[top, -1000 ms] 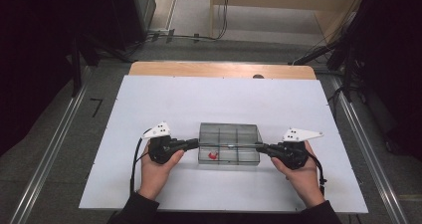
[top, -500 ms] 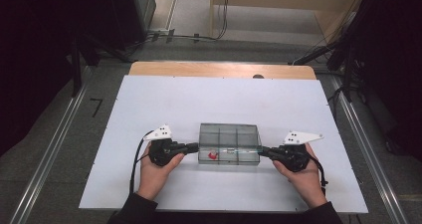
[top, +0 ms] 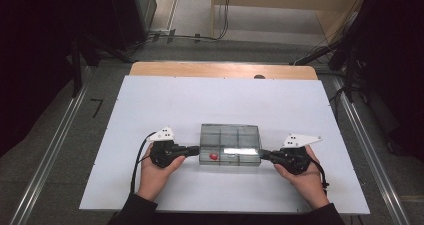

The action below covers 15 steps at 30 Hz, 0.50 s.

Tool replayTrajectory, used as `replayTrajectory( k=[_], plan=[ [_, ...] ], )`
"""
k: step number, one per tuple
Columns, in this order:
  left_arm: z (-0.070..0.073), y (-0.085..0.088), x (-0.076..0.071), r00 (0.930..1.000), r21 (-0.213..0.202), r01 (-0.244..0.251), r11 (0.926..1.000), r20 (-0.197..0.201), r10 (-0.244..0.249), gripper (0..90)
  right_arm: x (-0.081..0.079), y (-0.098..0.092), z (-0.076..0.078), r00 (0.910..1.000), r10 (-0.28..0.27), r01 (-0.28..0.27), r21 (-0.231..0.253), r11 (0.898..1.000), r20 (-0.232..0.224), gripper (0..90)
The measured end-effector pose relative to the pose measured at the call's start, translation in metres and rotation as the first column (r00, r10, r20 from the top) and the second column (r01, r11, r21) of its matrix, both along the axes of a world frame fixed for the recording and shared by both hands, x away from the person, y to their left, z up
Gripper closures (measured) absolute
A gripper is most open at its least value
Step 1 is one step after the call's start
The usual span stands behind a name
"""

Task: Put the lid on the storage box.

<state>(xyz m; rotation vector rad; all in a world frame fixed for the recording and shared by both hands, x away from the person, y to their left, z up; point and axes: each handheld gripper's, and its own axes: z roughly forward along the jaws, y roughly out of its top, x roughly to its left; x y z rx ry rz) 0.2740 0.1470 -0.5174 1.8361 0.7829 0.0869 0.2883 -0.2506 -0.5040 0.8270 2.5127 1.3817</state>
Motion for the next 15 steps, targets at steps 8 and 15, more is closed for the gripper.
replayTrajectory(
  k=[8,15],
  plan=[
    [-0.0017,-0.0003,0.0005,1.0000,0.020,0.001,0.9998,-0.008,-0.001,90.0,-0.0006,-0.0025,0.0000,1.0000,0.008,-0.008,0.000,1.000,-0.002,88.3],
    [-0.0041,-0.0010,0.0016,0.9997,0.039,0.013,0.9992,-0.023,-0.013,90.0,-0.0025,-0.0041,-0.0030,0.9999,-0.009,0.009,-0.040,0.999,0.008,88.4]
  ],
)
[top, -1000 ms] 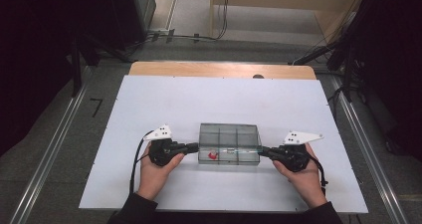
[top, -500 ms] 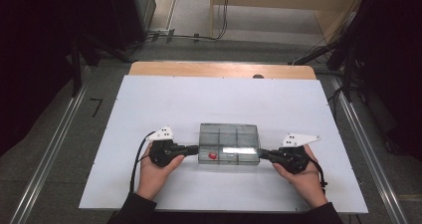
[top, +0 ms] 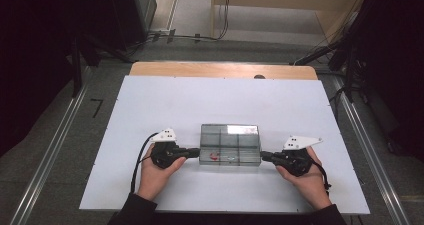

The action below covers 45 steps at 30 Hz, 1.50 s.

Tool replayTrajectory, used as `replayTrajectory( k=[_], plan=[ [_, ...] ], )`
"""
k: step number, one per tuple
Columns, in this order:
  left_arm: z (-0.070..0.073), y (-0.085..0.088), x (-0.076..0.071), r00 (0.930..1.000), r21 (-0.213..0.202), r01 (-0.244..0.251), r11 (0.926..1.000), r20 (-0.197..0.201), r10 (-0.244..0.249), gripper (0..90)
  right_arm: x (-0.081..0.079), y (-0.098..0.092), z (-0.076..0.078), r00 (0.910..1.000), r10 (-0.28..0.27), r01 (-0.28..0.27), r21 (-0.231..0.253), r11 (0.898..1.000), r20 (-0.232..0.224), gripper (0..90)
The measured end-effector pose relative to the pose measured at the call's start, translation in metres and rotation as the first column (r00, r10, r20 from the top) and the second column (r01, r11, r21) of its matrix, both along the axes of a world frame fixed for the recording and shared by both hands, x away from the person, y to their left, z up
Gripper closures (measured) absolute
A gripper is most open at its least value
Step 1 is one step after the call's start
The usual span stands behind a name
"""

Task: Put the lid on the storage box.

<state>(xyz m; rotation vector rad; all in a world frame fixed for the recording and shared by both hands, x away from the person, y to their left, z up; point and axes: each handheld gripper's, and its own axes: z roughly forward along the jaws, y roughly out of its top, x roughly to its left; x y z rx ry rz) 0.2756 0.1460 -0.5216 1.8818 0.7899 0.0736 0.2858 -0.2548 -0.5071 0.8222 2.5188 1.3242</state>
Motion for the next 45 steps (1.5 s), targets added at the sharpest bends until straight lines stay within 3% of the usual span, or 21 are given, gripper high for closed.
replayTrajectory(
  k=[17,21,25,29,32,35,40,45],
  plan=[
    [-0.004,0.001,0.000,0.9996,0.021,0.002,0.9998,-0.027,-0.001,90.0,0.002,-0.004,-0.007,0.9998,-0.011,0.011,-0.017,1.000,-0.016,88.4],
    [-0.004,0.001,0.000,0.9996,0.023,0.005,0.9997,-0.026,-0.004,90.0,0.002,-0.004,-0.007,0.9998,-0.015,0.015,-0.020,1.000,-0.015,88.3],
    [-0.002,0.004,-0.001,1.0000,0.029,-0.007,0.9996,0.001,0.007,89.5,0.003,-0.007,-0.006,0.9996,-0.026,0.026,0.005,1.000,-0.014,87.9],
    [-0.001,0.006,-0.003,0.9994,0.026,-0.027,0.9993,0.022,0.026,82.2,0.002,-0.011,-0.003,0.9995,-0.031,0.031,0.031,0.999,-0.004,80.7],
    [0.000,0.008,-0.005,0.9979,0.023,-0.046,0.9986,0.046,0.045,74.4,0.000,-0.013,-0.001,0.9990,-0.045,0.044,0.044,0.998,0.009,70.4],
    [0.002,0.011,-0.008,0.9954,0.011,-0.059,0.9982,0.077,0.058,64.5,-0.002,-0.015,0.002,0.9962,-0.081,0.079,0.057,0.995,0.032,56.9],
    [0.006,0.017,-0.011,0.9922,-0.042,-0.058,0.9975,0.108,0.062,50.8,-0.003,-0.021,0.004,0.9953,-0.083,0.079,0.093,0.993,0.049,40.5],
    [0.008,0.023,-0.015,0.9868,-0.045,-0.081,0.9957,0.137,0.087,31.7,-0.004,-0.027,0.006,0.9923,-0.107,0.100,0.103,0.990,0.064,25.8]
  ],
)
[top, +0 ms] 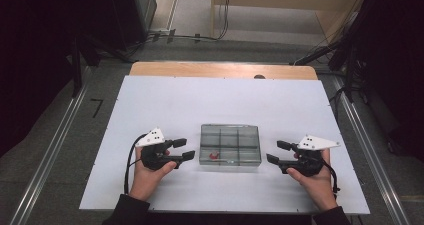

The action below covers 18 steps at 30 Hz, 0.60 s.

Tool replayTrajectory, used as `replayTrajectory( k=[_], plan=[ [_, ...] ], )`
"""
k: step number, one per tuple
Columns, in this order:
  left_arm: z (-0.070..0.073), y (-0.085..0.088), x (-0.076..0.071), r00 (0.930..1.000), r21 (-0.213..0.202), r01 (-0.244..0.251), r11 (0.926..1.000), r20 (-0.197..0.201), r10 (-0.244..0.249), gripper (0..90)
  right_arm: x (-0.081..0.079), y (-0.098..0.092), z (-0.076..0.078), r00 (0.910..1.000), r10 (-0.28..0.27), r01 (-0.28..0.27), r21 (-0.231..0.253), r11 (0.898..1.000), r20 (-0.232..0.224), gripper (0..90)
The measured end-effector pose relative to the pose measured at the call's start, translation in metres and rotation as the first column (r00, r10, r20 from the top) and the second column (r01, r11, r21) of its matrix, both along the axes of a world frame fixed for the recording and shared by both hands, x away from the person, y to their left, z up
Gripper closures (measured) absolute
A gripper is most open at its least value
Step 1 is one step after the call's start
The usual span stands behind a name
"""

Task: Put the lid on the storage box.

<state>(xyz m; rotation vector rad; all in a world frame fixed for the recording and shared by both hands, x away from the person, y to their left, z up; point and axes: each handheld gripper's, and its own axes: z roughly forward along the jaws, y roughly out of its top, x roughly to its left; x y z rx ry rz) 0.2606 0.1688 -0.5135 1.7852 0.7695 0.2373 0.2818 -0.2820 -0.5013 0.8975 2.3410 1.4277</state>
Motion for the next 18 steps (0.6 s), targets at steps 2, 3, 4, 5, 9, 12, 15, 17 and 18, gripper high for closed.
replayTrajectory(
  k=[2,3,4,5,9,12,15,17,18],
  plan=[
    [0.001,0.003,-0.002,0.9999,-0.004,-0.007,1.0000,0.009,0.007,25.7,0.000,-0.002,0.000,0.9999,-0.016,0.016,0.002,1.000,0.002,20.8],
    [0.001,0.004,-0.002,0.9999,-0.007,-0.009,0.9999,0.012,0.009,21.7,0.000,-0.004,0.000,0.9997,-0.026,0.026,-0.001,1.000,0.003,17.7],
    [0.001,0.006,-0.003,0.9998,-0.015,-0.015,0.9998,0.012,0.015,18.9,0.000,-0.005,0.000,0.9995,-0.032,0.032,-0.002,0.999,0.004,15.6],
    [0.002,0.008,-0.004,0.9998,-0.019,-0.010,0.9998,0.018,0.010,16.4,0.000,-0.006,0.000,0.9992,-0.040,0.040,0.000,0.999,0.005,14.1],
    [0.005,0.014,-0.007,0.9991,-0.040,-0.020,0.9990,0.036,0.021,5.0,0.000,-0.013,0.001,0.9985,-0.052,0.052,0.017,0.999,0.015,12.0],
    [0.005,0.020,-0.009,0.9986,-0.038,-0.035,0.9987,0.039,0.036,3.0,-0.001,-0.018,0.001,0.9979,-0.064,0.063,0.026,0.998,0.013,11.1],
    [0.005,0.026,-0.012,0.9980,-0.042,-0.042,0.9982,0.045,0.044,0.1,-0.001,-0.023,0.000,0.9974,-0.070,0.069,0.027,0.997,0.020,9.2],
    [0.005,0.031,-0.013,0.9975,-0.045,-0.047,0.9979,0.050,0.050,0.0,-0.001,-0.025,0.000,0.9974,-0.069,0.068,0.028,0.997,0.023,8.4],
    [0.005,0.032,-0.014,0.9974,-0.050,-0.049,0.9976,0.051,0.051,0.0,-0.001,-0.026,0.000,0.9975,-0.068,0.067,0.031,0.997,0.021,8.2]
  ],
)
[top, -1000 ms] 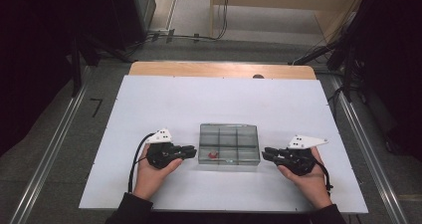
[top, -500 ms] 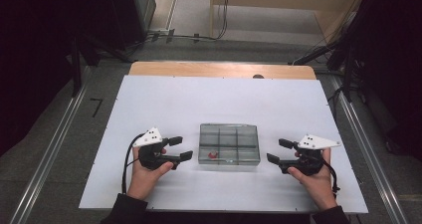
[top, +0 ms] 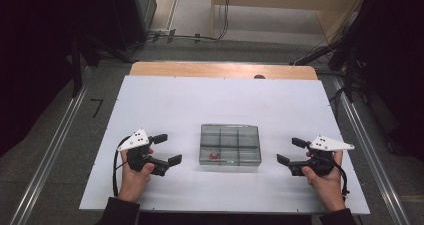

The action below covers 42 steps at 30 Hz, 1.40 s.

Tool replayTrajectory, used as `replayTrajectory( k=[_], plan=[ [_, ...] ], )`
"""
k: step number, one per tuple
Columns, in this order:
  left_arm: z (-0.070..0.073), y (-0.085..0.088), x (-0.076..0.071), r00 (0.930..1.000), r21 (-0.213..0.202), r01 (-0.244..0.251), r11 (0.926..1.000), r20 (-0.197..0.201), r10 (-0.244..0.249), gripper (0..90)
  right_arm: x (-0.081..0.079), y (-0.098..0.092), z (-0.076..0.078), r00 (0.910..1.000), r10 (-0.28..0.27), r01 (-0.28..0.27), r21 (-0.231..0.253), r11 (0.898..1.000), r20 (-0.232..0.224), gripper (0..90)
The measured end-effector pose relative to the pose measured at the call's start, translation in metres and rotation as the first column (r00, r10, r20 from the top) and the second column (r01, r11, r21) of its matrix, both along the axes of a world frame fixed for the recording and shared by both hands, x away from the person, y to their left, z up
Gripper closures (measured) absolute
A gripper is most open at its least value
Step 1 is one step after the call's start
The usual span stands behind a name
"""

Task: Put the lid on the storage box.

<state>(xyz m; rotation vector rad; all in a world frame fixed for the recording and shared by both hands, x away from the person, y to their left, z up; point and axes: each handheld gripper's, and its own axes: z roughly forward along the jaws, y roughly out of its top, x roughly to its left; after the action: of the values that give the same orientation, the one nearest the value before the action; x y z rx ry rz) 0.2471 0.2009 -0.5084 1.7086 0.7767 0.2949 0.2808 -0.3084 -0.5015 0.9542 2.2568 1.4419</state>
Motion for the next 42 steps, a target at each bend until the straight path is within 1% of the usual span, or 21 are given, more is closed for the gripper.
replayTrajectory(
  k=[6,8,12,20,25,27,31,35,42],
  plan=[
    [0.000,0.011,-0.004,0.9998,-0.002,-0.019,0.9998,0.008,0.019,0.0,-0.001,-0.008,-0.002,1.0000,-0.009,0.009,0.005,1.000,0.001,7.7],
    [-0.001,0.015,-0.005,0.9996,0.002,-0.026,0.9997,0.013,0.026,0.0,0.000,-0.011,-0.002,0.9999,-0.017,0.017,0.004,1.000,0.004,7.5],
    [-0.001,0.020,-0.008,0.9994,-0.005,-0.032,0.9995,0.016,0.032,0.0,0.000,-0.016,-0.004,0.9997,-0.026,0.026,0.009,1.000,0.003,7.4],
    [-0.006,0.031,-0.012,0.9982,0.034,-0.059,0.9977,0.016,0.058,0.0,0.002,-0.031,-0.010,0.9984,-0.056,0.056,0.019,0.998,0.007,7.4],
    [-0.009,0.038,-0.015,0.9979,0.037,-0.063,0.9973,0.019,0.063,0.0,0.003,-0.040,-0.013,0.9968,-0.080,0.080,0.025,0.996,0.002,7.4],
    [-0.010,0.040,-0.016,0.9975,0.045,-0.068,0.9967,0.024,0.067,0.0,0.003,-0.043,-0.014,0.9964,-0.084,0.084,0.024,0.996,0.005,7.4],
    [-0.010,0.046,-0.018,0.9969,0.035,-0.075,0.9966,0.028,0.074,0.0,0.004,-0.045,-0.017,0.9964,-0.085,0.085,0.026,0.996,0.004,7.4],
    [-0.012,0.052,-0.018,0.9962,0.039,-0.083,0.9958,0.027,0.082,0.0,0.005,-0.046,-0.019,0.9968,-0.080,0.080,0.030,0.996,0.002,7.4],
    [-0.013,0.061,-0.019,0.9948,0.029,-0.097,0.9948,0.035,0.096,0.0,0.005,-0.051,-0.019,0.9962,-0.087,0.087,0.042,0.995,0.006,7.4]
  ],
)
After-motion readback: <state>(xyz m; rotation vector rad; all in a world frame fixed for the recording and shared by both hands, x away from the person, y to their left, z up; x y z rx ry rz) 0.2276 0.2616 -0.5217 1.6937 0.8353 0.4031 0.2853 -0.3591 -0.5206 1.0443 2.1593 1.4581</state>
